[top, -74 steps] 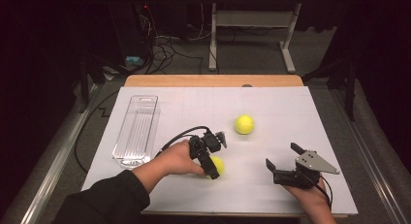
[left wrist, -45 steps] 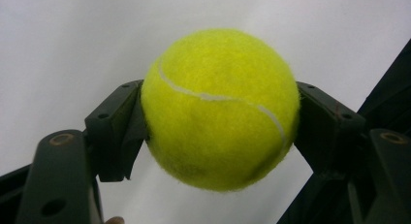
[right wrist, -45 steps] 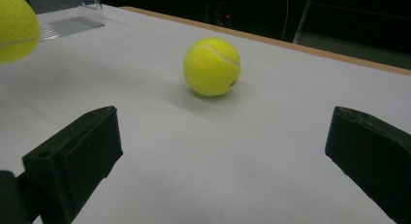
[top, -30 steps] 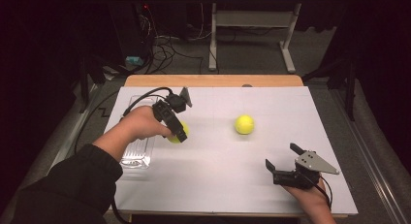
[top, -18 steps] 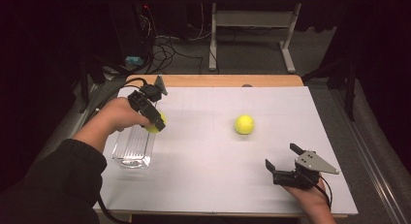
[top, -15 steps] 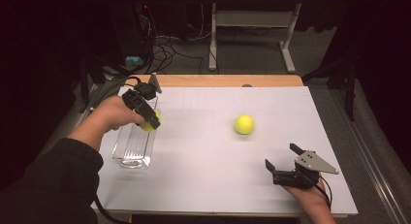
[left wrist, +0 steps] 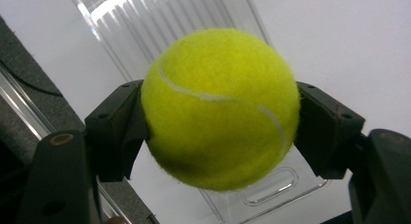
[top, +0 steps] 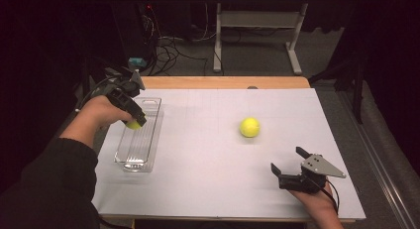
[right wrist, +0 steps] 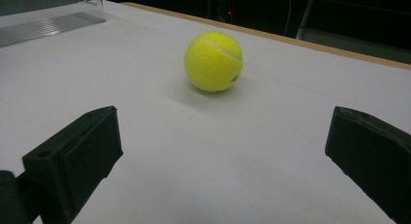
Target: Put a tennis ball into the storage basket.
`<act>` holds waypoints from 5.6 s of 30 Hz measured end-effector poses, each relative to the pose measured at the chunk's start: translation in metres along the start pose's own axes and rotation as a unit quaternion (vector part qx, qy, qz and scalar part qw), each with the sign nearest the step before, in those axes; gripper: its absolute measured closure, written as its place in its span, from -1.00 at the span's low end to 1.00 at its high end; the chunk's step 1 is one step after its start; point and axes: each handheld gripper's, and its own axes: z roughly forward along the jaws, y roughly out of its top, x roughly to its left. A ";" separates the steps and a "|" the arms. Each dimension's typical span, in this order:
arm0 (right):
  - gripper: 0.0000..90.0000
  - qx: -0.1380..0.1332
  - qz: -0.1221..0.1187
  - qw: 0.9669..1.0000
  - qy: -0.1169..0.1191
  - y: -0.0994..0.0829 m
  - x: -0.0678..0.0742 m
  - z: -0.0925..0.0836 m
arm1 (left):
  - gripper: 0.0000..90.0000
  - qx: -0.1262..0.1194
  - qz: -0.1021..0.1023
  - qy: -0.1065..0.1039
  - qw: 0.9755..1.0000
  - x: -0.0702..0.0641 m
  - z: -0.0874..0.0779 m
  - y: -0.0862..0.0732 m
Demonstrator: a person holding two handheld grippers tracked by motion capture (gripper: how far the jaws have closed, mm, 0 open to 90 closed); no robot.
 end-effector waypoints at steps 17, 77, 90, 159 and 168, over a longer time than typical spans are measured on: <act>-1.00 0.001 -0.001 1.000 0.002 0.000 0.001 0.001 | -0.40 0.001 -0.024 0.002 1.000 0.005 0.028 0.009; -1.00 0.015 0.007 1.000 -0.015 -0.007 -0.002 -0.003 | -0.99 -0.062 0.145 -0.019 0.987 -0.156 0.040 0.006; -1.00 0.018 0.007 1.000 -0.015 -0.008 -0.001 0.000 | -0.99 -0.060 0.169 -0.036 0.983 -0.179 0.065 -0.003; -0.41 0.079 0.017 0.996 0.030 0.056 0.015 0.123 | -0.99 -0.048 0.198 -0.052 0.978 -0.183 0.059 -0.005; -0.41 0.058 0.012 0.997 0.046 0.046 0.026 0.091 | -0.99 -0.049 0.201 -0.049 0.977 -0.188 0.053 -0.003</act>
